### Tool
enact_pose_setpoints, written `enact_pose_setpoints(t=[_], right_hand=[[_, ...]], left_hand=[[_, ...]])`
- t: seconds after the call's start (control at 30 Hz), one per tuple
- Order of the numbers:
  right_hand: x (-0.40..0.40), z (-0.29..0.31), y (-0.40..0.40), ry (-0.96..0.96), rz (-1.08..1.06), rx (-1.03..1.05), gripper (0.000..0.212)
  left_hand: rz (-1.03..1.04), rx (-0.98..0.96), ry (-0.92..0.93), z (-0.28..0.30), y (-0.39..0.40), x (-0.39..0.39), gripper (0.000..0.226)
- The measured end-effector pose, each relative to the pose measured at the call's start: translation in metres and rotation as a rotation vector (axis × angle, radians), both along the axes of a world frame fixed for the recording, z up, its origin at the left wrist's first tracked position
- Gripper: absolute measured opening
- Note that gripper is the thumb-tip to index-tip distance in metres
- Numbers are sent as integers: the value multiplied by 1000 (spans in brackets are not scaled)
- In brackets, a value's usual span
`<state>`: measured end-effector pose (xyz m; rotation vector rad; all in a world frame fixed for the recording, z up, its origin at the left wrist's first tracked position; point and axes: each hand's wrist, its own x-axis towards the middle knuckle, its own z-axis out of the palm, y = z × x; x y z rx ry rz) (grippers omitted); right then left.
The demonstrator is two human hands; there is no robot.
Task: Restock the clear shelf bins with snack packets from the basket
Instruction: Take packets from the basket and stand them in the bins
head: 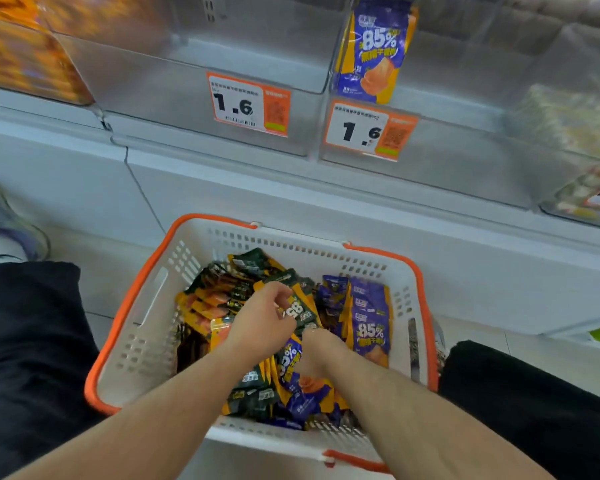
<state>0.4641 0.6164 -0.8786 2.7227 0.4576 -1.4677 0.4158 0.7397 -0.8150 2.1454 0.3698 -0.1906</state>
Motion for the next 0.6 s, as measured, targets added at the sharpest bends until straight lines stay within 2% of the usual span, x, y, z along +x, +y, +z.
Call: enact_pose_setpoints(t=[0.13,0.17,0.23,0.33,0.47,0.6], right_hand=[[-7,-13,0,-85,-81,50,49],[-9,-14,-2,-83,-104,52,44],[-11,-17,-4,-81,-147,37,17],[-7,-14,-5,-75,-99,-2,32],[21,22,-9,-82,-131,10,20],[55,77,-22,-114,-65,23,13]], left_hand=[[27,-26,18,-3,4,-6,36],[33,-35,22,-3,5,-8,35],[49,-49,35,-4,8,-12,35],[80,-61,53,-5,12,-17,32],[113,-82,68,-8,16,-22,32],[146,-116,103,-7,12,-19,32]])
